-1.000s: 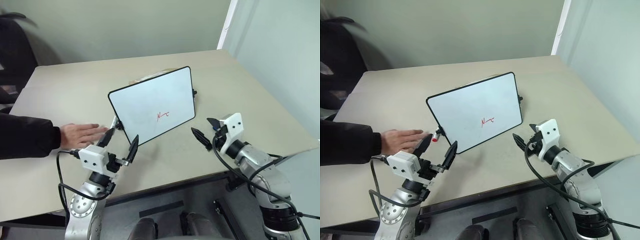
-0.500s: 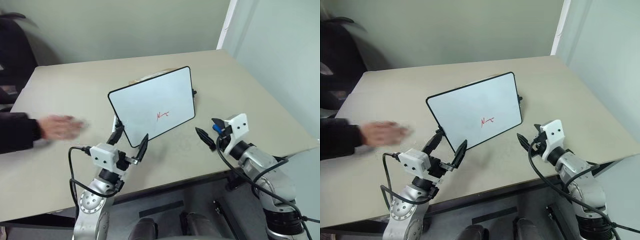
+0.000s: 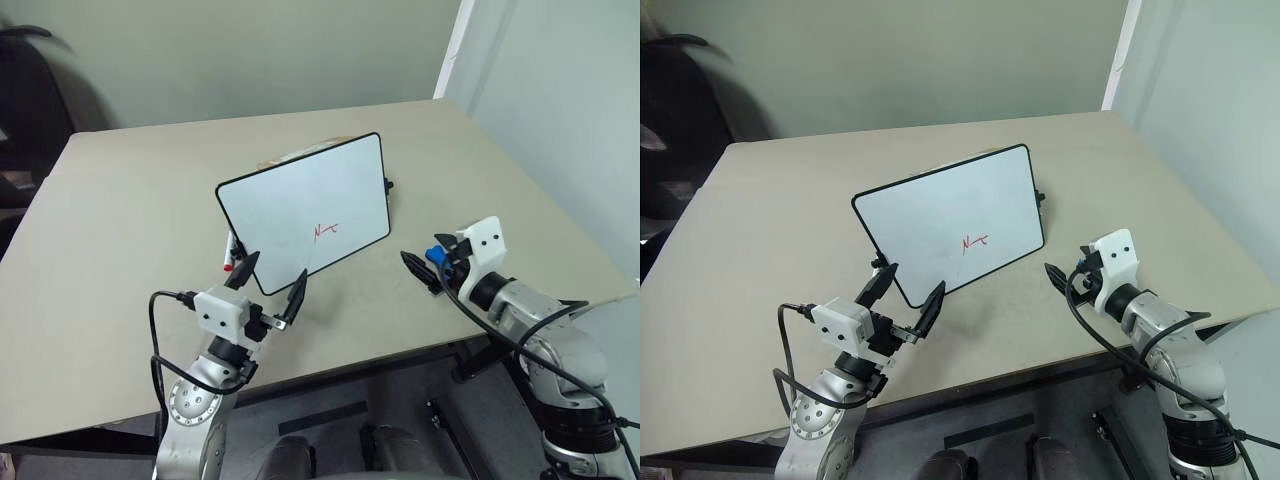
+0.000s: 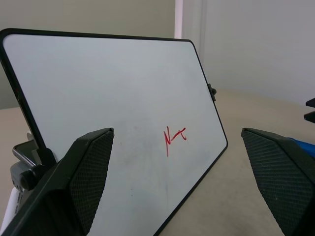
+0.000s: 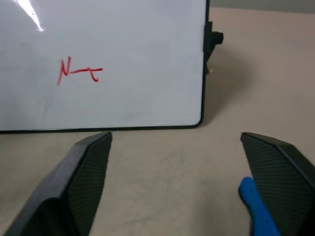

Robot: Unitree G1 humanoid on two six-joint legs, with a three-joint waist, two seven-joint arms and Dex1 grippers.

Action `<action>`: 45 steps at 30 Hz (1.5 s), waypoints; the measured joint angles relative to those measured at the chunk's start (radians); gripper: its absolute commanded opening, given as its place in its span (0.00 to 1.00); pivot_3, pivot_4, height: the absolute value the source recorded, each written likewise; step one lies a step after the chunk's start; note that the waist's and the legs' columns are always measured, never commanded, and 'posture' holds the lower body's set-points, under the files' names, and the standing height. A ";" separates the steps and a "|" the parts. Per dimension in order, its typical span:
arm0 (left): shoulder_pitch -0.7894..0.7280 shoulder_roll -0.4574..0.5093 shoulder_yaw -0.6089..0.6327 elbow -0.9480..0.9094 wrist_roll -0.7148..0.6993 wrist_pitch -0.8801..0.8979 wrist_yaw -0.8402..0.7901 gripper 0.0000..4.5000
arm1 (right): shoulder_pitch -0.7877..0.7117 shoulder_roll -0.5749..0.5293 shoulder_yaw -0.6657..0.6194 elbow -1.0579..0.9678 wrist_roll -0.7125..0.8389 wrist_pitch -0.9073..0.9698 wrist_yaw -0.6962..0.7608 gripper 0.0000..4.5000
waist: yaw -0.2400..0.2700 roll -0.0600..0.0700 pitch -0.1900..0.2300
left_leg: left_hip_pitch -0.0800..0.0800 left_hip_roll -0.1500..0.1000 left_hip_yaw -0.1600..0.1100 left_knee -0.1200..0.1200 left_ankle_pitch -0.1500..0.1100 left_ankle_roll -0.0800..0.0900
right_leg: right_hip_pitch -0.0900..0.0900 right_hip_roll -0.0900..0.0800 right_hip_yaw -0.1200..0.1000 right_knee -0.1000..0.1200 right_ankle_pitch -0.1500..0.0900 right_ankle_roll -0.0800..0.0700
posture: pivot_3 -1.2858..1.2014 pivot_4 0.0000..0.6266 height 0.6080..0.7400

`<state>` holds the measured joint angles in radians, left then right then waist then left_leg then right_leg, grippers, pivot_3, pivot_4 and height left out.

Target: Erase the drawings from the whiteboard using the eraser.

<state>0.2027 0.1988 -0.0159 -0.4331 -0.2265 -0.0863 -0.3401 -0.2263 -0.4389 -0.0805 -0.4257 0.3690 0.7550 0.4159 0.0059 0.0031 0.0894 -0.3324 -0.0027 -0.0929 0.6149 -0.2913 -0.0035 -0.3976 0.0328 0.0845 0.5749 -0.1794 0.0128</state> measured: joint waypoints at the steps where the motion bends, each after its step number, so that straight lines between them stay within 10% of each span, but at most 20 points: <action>1: 0.000 0.000 -0.003 0.000 0.010 0.000 0.000 1.00 | -0.012 -0.014 0.000 0.014 0.000 0.022 0.000 1.00 | 0.000 0.000 0.000 | 0.000 0.000 0.000 0.000 0.000 0.000 | 0.000 0.000 0.000 0.000 0.000 0.000 | 0.52 0.24 0.99; 21: 0.029 -0.003 -0.005 -0.005 0.016 0.001 -0.001 1.00 | -0.310 -0.135 0.143 0.526 -0.091 0.208 0.064 1.00 | 0.001 0.003 0.000 | 0.000 0.000 0.000 0.000 0.001 0.001 | 0.000 0.000 0.000 0.001 0.001 0.001 | 0.52 0.24 0.99; 32: 0.039 -0.013 -0.005 -0.016 0.016 0.001 0.000 1.00 | -0.344 -0.145 0.161 0.577 -0.137 0.186 0.096 0.20 | 0.000 0.003 0.000 | 0.000 0.000 0.000 0.000 0.001 0.000 | 0.000 0.000 0.000 0.001 0.001 0.000 | 0.52 0.24 0.99; 45: 0.019 -0.005 0.006 -0.016 0.014 0.001 -0.003 1.00 | -0.382 -0.105 0.205 0.241 -0.085 0.217 0.173 0.11 | -0.001 0.003 0.001 | 0.000 0.000 0.000 0.000 0.001 0.000 | 0.000 0.000 0.000 0.000 0.001 0.000 | 0.52 0.24 0.99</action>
<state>0.2215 0.1937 -0.0096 -0.4492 -0.2127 -0.0854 -0.3433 -0.6080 -0.5444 0.1244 -0.1848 0.2838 0.9718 0.5894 0.0047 0.0063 0.0904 -0.3323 -0.0026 -0.0925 0.6150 -0.2899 -0.0030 -0.3980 0.0330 0.0845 0.5751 -0.1784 0.0132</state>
